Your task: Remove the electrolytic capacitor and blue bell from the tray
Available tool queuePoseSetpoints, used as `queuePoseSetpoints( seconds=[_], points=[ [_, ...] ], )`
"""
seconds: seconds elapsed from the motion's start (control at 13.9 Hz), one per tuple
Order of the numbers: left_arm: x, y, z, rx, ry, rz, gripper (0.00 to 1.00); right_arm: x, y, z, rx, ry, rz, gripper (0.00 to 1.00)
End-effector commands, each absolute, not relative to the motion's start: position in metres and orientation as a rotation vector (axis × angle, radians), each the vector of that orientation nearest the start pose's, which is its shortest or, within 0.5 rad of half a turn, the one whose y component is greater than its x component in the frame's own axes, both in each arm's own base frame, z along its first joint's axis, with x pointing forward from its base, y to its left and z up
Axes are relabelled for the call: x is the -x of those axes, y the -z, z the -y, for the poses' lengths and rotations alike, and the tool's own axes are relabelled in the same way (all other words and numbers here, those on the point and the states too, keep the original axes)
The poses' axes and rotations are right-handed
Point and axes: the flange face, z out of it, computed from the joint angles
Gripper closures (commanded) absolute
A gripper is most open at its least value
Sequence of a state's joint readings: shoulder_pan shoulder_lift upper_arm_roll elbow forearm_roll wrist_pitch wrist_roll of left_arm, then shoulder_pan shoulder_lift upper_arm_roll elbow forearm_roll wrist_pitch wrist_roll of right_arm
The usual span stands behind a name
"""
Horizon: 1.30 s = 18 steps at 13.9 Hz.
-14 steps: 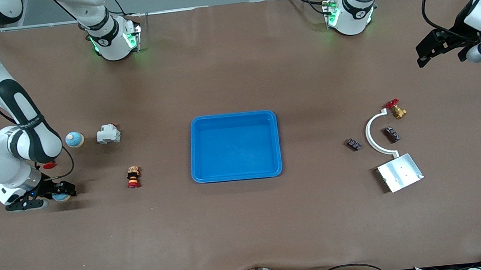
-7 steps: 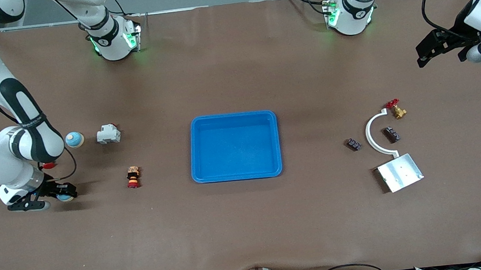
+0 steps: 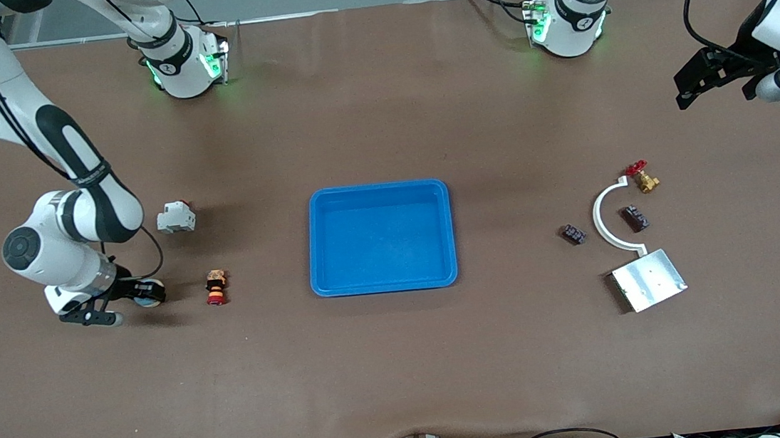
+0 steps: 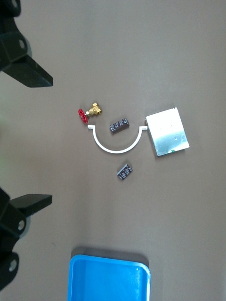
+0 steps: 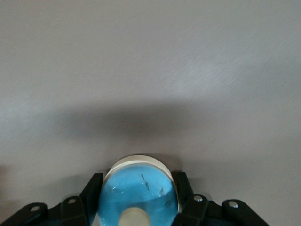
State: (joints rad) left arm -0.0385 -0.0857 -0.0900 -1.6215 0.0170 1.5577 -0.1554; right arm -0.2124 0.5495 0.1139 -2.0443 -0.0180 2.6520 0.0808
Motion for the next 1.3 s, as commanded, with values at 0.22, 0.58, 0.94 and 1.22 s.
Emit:
queuePoseSetpoints(
  seconds=[0.22, 0.58, 0.94, 1.22],
  points=[
    [-0.517, -0.654, 0.07, 3.123, 0.061, 0.04, 0.0, -0.563, -0.169, 0.043, 3.082, 0.141, -0.318, 1.0],
    [-0.519, -0.652, 0.067, 3.123, 0.052, 0.051, 0.0, -0.558, -0.17, 0.033, 3.077, 0.139, -0.352, 1.0],
    [-0.522, -0.662, 0.066, 3.126, 0.087, 0.049, 0.0, -0.557, -0.17, 0.031, 3.079, 0.135, -0.345, 1.0],
    [-0.523, -0.664, 0.066, 3.128, 0.089, 0.035, 0.0, -0.564, -0.172, 0.039, 3.089, 0.152, -0.334, 0.33]
  ],
)
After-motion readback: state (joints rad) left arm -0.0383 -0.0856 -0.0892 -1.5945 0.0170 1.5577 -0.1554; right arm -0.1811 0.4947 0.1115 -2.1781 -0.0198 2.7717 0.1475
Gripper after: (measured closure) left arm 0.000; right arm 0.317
